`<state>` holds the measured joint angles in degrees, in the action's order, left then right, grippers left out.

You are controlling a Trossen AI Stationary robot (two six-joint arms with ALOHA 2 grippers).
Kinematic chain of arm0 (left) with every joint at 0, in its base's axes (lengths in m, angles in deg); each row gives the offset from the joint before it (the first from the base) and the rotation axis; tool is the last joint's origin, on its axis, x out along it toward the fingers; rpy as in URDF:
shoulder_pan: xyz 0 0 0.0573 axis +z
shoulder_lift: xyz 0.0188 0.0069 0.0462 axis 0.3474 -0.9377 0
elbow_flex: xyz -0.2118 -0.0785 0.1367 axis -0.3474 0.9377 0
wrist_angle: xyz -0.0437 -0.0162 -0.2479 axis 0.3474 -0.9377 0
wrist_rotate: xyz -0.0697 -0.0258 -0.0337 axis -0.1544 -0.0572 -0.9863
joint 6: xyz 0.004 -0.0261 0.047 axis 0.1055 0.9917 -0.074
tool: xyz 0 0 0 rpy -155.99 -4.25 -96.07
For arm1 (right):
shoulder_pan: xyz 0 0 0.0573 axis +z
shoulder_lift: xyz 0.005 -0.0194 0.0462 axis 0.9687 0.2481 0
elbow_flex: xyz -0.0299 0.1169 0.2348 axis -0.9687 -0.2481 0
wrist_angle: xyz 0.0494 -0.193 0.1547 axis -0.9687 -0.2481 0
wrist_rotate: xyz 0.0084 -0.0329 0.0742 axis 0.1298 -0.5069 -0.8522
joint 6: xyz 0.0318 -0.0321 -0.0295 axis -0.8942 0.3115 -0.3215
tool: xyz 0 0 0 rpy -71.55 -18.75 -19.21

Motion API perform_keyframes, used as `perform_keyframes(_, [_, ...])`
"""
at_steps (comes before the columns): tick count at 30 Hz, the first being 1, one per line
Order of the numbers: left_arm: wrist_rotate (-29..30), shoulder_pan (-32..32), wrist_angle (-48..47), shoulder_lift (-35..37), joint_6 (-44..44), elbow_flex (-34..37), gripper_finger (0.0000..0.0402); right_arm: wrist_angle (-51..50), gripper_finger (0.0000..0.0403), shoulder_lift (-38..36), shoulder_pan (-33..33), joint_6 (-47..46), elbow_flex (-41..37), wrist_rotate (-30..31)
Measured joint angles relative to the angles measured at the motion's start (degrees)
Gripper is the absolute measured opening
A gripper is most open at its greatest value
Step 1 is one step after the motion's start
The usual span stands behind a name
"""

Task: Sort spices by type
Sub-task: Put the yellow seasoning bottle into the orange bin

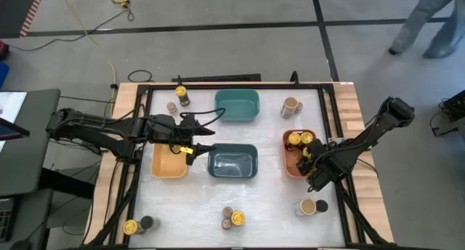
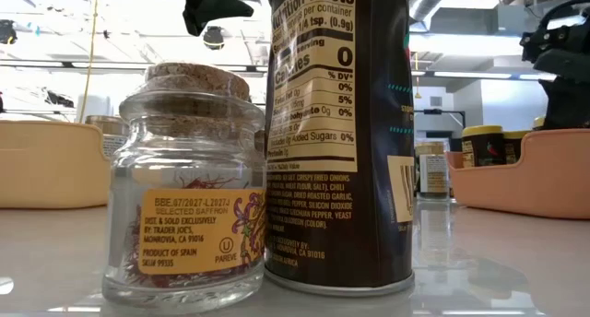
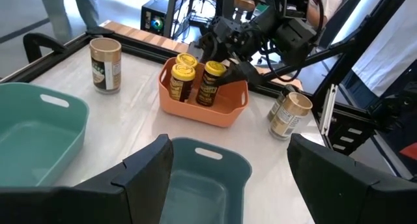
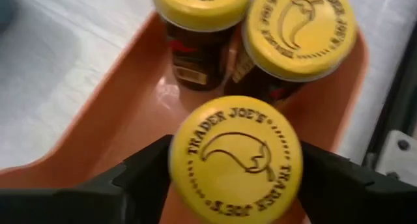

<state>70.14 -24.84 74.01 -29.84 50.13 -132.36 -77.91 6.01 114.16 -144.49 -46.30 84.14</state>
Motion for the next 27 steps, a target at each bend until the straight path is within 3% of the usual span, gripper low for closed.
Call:
perform_keyframes(9, [0.0, 0.0, -0.1, 0.0, 0.2, 0.0, 0.0289, -0.4, 0.0376, 0.0, 0.0, -0.1, 0.0, 0.4])
perform_keyframes(27, [0.0, 0.0, -7.6, 0.0, 0.2, 0.0, 0.0289, 0.4, 0.0377, 0.0, 0.0, -0.2, 0.0, 0.6])
